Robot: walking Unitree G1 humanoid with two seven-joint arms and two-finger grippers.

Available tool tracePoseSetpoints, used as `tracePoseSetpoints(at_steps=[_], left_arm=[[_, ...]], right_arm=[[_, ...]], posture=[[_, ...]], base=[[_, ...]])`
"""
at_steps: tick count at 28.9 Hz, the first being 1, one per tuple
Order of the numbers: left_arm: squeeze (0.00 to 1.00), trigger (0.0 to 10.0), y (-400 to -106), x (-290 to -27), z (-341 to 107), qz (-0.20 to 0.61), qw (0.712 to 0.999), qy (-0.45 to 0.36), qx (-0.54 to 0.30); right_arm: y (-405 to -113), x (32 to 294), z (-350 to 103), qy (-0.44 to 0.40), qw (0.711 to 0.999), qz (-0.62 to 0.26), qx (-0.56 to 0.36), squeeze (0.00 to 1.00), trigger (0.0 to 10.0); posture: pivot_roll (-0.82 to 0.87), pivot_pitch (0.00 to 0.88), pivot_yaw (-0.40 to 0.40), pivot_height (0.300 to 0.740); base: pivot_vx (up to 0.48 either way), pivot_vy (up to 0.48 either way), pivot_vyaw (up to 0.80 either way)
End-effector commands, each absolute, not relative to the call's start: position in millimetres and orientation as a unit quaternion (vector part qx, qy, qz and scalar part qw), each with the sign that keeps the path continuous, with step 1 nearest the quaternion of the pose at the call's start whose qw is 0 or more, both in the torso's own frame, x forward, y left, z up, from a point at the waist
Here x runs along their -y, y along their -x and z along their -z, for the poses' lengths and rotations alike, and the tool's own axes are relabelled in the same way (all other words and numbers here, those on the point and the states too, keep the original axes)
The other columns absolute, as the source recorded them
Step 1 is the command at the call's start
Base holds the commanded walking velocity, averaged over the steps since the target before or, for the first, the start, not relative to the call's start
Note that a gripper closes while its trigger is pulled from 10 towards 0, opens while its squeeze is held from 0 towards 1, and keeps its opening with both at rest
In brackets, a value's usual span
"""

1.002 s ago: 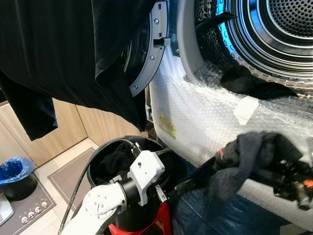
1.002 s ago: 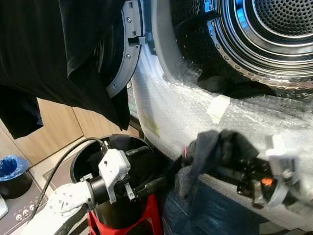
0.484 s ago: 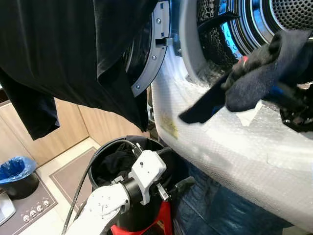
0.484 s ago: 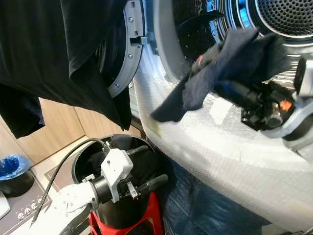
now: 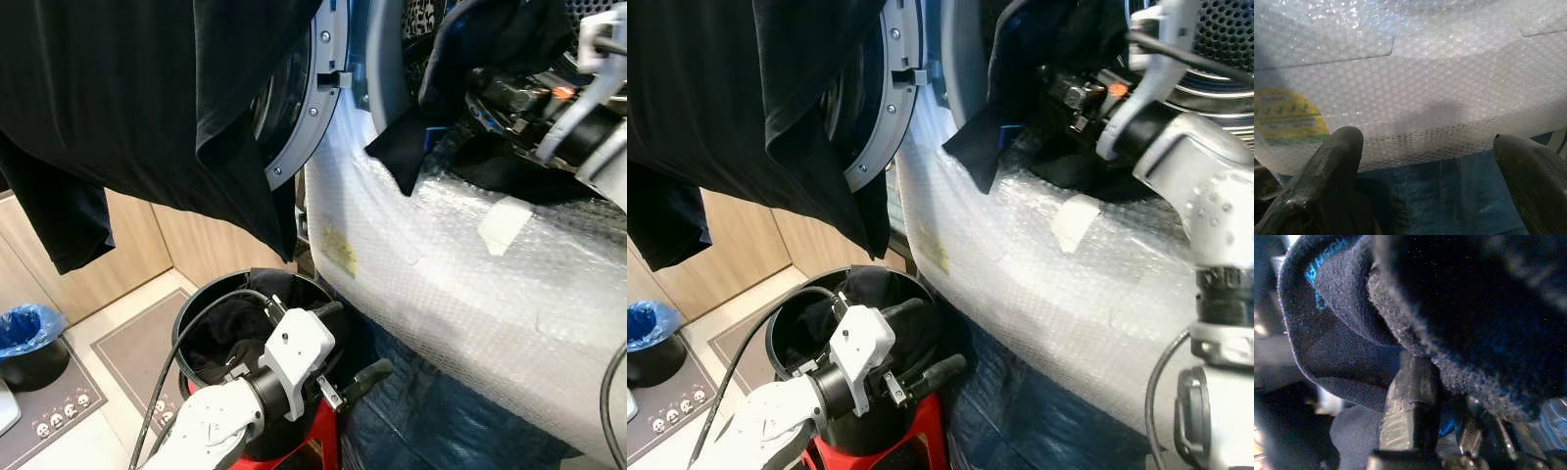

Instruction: Clothes washing

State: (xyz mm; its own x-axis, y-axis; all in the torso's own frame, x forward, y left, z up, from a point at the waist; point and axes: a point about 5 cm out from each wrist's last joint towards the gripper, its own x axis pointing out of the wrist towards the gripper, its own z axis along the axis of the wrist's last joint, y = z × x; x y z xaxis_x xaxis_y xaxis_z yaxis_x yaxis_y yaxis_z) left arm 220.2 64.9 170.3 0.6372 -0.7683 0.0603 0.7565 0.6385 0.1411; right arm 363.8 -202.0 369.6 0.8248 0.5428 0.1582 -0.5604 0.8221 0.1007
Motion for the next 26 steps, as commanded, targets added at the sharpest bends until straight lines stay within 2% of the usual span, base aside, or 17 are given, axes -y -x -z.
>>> tracePoseSetpoints(at_steps=[1, 2, 3, 7, 10, 12, 13, 16, 17, 18, 26], left_arm=[[0.0, 10.0, -217, -63, -174, 0.418, 0.905, -0.057, 0.062], [0.0, 10.0, -214, -61, -173, 0.416, 0.906, -0.052, 0.059], [0.0, 10.0, -214, -61, -173, 0.416, 0.906, -0.052, 0.059], [0.0, 10.0, -210, -59, -172, 0.412, 0.909, -0.041, 0.054], [0.0, 10.0, -208, -57, -172, 0.41, 0.91, -0.035, 0.051], [0.0, 10.0, -207, -55, -171, 0.409, 0.911, -0.031, 0.05], [0.0, 10.0, -207, -55, -171, 0.409, 0.911, -0.031, 0.05], [0.0, 10.0, -206, -53, -170, 0.406, 0.912, -0.025, 0.047], [0.0, 10.0, -205, -53, -170, 0.404, 0.913, -0.024, 0.046], [0.0, 10.0, -205, -53, -170, 0.403, 0.914, -0.023, 0.045], [0.0, 10.0, -203, -53, -170, 0.4, 0.915, -0.019, 0.043]], right_arm=[[-368, 202, -378, -0.066, 0.96, -0.265, 0.065, 0.0, 10.0], [-379, 208, -385, -0.065, 0.975, -0.202, 0.063, 0.0, 10.0], [-379, 208, -385, -0.065, 0.975, -0.202, 0.063, 0.0, 10.0], [-394, 225, -395, -0.075, 0.994, -0.069, 0.046, 0.0, 10.0], [-395, 238, -401, -0.055, 0.997, 0.004, 0.058, 0.0, 10.0], [-396, 249, -401, -0.038, 0.994, 0.092, 0.042, 0.0, 10.0], [-396, 249, -401, -0.038, 0.994, 0.092, 0.042, 0.0, 10.0], [-395, 256, -401, -0.021, 0.984, 0.176, 0.031, 0.0, 10.0], [-397, 255, -400, -0.013, 0.983, 0.179, 0.027, 0.77, 10.0], [-398, 253, -399, -0.015, 0.983, 0.179, 0.022, 1.0, 10.0], [-400, 248, -396, 0.004, 0.98, 0.199, -0.002, 1.0, 10.0]], posture=[[-0.02, 0.012, -0.05, 0.74], [-0.02, 0.025, -0.057, 0.74], [-0.02, 0.025, -0.057, 0.74], [-0.03, 0.043, -0.066, 0.74], [-0.03, 0.049, -0.074, 0.74], [-0.03, 0.053, -0.079, 0.74], [-0.03, 0.053, -0.079, 0.74], [-0.03, 0.059, -0.084, 0.74], [-0.03, 0.058, -0.086, 0.74], [-0.03, 0.058, -0.087, 0.74], [-0.02, 0.052, -0.091, 0.74]], base=[[0.0, 0.0, 0.0], [0.0, 0.0, 0.0], [0.0, 0.0, 0.0], [0.0, 0.0, 0.0], [0.0, 0.0, 0.0], [0.0, 0.0, 0.0], [0.0, 0.0, 0.0], [0.0, 0.0, 0.0], [0.0, 0.0, 0.0], [0.0, 0.0, 0.0], [0.0, 0.0, 0.0]])
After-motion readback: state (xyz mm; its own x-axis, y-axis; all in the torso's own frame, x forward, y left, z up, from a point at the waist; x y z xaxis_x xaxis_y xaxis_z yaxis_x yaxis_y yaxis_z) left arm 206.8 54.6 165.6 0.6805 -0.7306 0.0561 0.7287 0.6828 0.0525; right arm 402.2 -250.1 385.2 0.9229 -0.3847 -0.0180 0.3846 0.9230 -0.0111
